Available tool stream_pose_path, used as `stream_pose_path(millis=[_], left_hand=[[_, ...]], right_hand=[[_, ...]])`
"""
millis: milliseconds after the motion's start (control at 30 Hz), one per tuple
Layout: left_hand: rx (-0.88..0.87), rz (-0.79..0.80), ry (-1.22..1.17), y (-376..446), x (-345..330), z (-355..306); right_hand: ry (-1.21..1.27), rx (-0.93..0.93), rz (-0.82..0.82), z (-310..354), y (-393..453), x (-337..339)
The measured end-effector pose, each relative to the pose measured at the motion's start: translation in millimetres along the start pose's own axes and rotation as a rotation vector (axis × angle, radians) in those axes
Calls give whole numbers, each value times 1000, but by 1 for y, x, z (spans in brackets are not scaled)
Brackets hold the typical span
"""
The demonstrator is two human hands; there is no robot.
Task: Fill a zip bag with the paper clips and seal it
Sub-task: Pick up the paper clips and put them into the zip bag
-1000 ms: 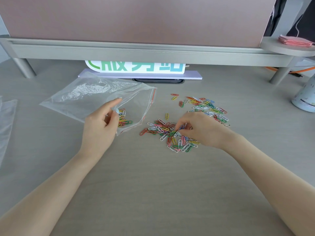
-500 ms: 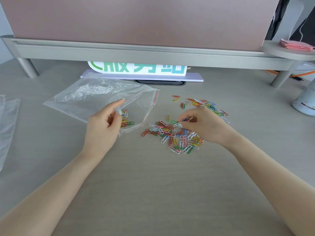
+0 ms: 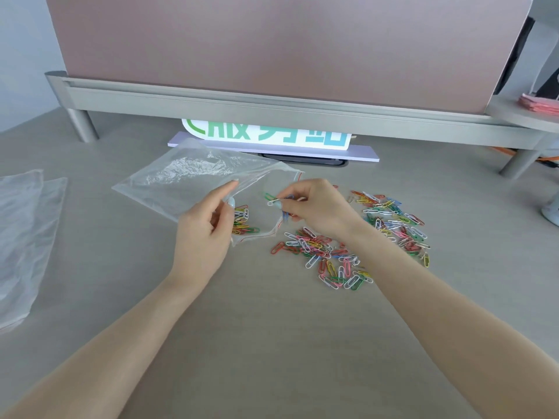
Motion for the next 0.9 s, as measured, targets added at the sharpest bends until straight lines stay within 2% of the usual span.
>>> stream_pose_path(millis=[167, 400, 667, 900], left_hand=[[-41, -13, -22, 0, 2, -2], [-50, -30, -36, 4, 4, 3], [-43, -4, -49, 5, 2, 4], [-46, -10, -45, 4, 2, 3]], right_hand=[[-23, 56, -40, 6, 40, -34], [-107, 26, 86, -2, 68, -65], [-117, 5, 116, -6, 63, -60], [-124, 97, 177, 12, 44, -31]])
Point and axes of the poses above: each hand's wrist, its own y-axis towards the middle knuckle, its own x-axis out of the back of the hand, z = x × y, the point moved 5 cm from there along y, towards the middle knuckle, and after that the axes turned 12 degrees about x, right-handed, at the moved point
